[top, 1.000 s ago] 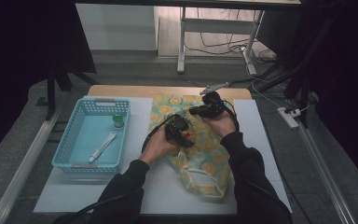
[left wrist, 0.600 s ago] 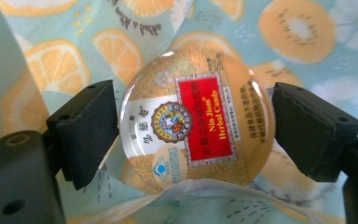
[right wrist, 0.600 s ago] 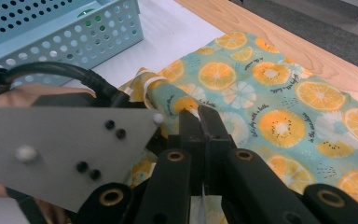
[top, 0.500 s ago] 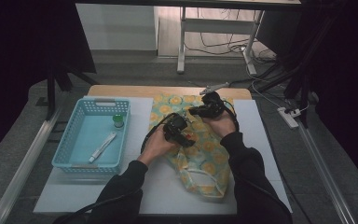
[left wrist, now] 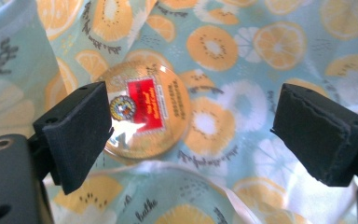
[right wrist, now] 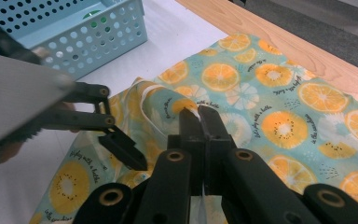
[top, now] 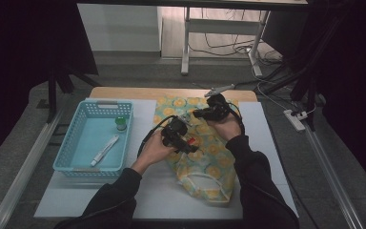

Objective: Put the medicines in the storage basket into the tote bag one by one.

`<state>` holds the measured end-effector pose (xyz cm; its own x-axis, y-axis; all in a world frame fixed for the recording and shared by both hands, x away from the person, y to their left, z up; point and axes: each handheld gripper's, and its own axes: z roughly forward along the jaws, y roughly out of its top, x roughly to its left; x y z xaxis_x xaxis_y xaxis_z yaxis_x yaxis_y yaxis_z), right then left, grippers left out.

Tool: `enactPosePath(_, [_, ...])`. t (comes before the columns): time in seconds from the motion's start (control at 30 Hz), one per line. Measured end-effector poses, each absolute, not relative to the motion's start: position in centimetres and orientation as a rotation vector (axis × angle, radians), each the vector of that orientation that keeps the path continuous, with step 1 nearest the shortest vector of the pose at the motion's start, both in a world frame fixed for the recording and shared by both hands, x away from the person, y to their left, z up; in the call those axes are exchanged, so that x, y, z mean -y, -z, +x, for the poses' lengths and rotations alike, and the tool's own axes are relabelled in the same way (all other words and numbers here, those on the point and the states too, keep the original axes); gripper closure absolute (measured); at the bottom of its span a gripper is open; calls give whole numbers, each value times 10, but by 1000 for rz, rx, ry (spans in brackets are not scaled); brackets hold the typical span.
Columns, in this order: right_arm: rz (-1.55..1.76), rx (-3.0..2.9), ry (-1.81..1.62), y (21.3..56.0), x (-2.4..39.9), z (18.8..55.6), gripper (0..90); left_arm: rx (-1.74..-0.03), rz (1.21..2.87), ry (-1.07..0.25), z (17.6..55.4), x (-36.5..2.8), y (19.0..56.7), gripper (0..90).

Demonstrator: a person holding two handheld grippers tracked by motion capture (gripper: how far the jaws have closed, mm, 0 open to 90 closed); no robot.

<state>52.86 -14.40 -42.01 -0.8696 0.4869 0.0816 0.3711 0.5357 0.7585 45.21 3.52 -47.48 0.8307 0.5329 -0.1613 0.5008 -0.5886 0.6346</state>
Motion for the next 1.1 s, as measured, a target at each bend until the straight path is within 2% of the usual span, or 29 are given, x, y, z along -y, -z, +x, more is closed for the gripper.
enactPosePath(0.3, [737,-2628,-1257,418,144,527,900,-739,2236,-49,434,-57,457,41])
enactPosePath(1.1, [701,-2637,-1266,413,146,520,900,-823,2126,-120,400,-151,436,10])
